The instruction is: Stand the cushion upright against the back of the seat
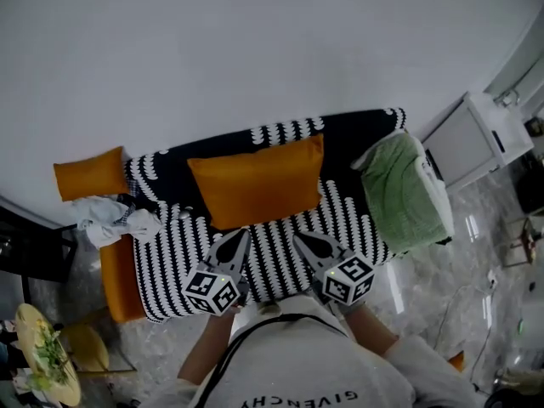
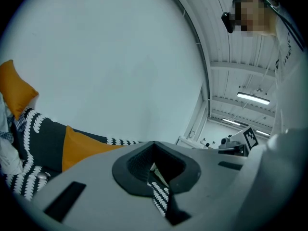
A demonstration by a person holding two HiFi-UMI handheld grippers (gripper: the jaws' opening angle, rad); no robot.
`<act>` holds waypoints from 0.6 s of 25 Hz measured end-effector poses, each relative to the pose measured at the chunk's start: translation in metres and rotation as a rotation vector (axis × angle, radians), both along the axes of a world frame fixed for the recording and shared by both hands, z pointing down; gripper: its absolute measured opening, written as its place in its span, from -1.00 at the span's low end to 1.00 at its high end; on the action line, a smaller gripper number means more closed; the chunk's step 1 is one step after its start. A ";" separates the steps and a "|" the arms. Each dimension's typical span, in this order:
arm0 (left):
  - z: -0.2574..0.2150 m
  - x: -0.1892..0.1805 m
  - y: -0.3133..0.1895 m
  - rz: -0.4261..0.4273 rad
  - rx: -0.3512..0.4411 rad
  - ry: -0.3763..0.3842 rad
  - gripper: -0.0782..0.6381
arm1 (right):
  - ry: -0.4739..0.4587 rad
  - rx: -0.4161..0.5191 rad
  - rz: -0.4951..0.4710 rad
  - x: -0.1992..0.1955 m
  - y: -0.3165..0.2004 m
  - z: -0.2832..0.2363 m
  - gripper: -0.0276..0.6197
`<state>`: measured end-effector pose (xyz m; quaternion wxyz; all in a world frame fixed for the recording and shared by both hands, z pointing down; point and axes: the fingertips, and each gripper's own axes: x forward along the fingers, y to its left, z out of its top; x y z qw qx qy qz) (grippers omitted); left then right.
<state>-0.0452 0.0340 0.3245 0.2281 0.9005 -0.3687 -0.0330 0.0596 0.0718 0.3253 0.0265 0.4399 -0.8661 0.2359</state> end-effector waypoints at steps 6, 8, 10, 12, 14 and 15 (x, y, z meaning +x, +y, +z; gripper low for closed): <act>-0.007 -0.002 0.011 0.012 0.006 -0.014 -0.72 | 0.001 0.005 -0.040 -0.015 0.010 -0.006 -0.87; -0.007 -0.002 0.016 0.014 0.001 -0.012 -0.71 | 0.002 0.009 -0.046 -0.015 0.012 -0.008 -0.86; -0.007 -0.004 0.019 0.024 -0.002 -0.008 -0.71 | 0.005 0.013 -0.048 -0.014 0.013 -0.010 -0.87; -0.006 -0.008 0.020 0.032 -0.003 -0.009 -0.71 | 0.003 0.016 -0.045 -0.015 0.012 -0.011 -0.87; -0.005 -0.012 0.019 0.033 -0.005 -0.011 -0.71 | -0.001 0.015 -0.040 -0.015 0.012 -0.011 -0.87; -0.005 -0.013 0.019 0.031 -0.006 -0.010 -0.71 | -0.002 0.013 -0.039 -0.016 0.012 -0.011 -0.87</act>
